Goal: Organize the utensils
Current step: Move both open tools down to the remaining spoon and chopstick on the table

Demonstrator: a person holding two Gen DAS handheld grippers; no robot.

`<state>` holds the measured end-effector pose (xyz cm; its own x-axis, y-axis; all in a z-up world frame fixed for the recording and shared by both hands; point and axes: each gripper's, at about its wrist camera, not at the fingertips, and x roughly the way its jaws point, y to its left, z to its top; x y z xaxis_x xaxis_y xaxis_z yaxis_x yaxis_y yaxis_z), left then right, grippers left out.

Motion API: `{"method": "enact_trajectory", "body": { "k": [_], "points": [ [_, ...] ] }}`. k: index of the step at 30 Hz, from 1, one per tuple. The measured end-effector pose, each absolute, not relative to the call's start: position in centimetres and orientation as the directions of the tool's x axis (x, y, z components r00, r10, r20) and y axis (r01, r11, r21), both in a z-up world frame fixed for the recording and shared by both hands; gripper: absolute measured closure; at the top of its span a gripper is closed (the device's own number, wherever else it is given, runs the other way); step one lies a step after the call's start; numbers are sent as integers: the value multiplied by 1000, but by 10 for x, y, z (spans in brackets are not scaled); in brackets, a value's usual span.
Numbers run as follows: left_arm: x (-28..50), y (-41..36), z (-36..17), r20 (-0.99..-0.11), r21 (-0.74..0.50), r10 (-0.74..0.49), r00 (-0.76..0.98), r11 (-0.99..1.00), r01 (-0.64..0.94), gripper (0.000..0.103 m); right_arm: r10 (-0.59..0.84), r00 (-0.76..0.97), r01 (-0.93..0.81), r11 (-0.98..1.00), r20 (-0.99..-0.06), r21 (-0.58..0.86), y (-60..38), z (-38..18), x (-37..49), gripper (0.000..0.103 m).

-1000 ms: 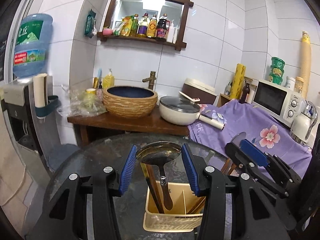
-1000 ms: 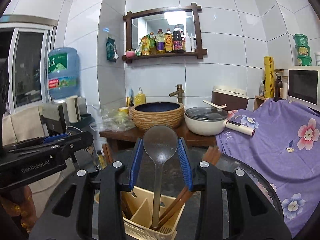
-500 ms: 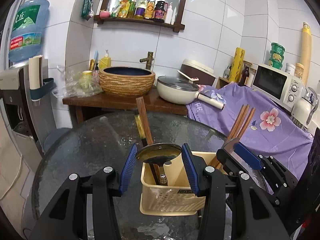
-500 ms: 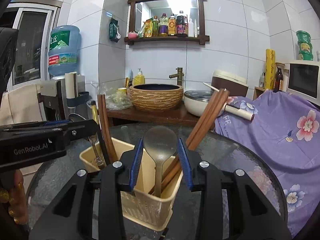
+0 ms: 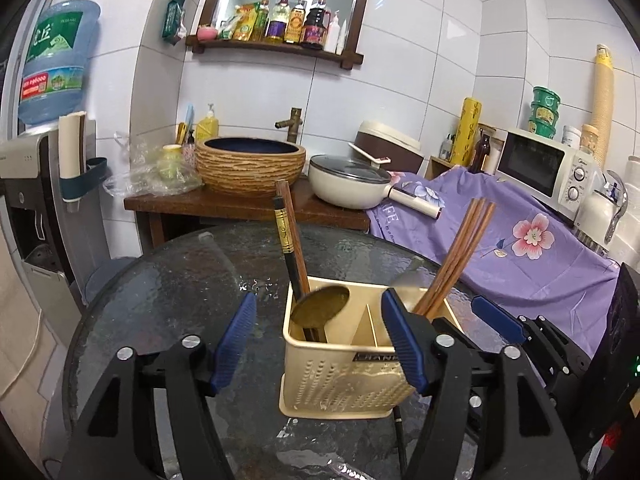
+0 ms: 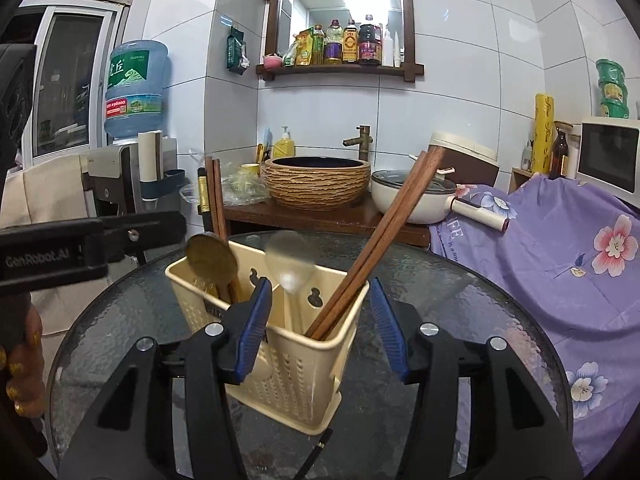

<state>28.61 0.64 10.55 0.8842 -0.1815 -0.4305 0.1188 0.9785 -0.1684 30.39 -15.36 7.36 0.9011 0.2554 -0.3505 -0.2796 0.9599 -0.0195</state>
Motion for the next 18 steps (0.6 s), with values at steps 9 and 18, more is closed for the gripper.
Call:
{"method": "enact_trajectory", "body": {
  "k": [9, 18],
  "points": [
    [243, 10, 63, -506, -143, -186, 842, 981, 131, 26, 385, 741, -431, 901, -550, 49, -169, 41, 269, 45],
    [221, 10, 6, -618, -169, -230, 752, 973, 158, 26, 445, 565, -477, 863, -695, 164, -194, -23, 236, 45]
  ]
}}
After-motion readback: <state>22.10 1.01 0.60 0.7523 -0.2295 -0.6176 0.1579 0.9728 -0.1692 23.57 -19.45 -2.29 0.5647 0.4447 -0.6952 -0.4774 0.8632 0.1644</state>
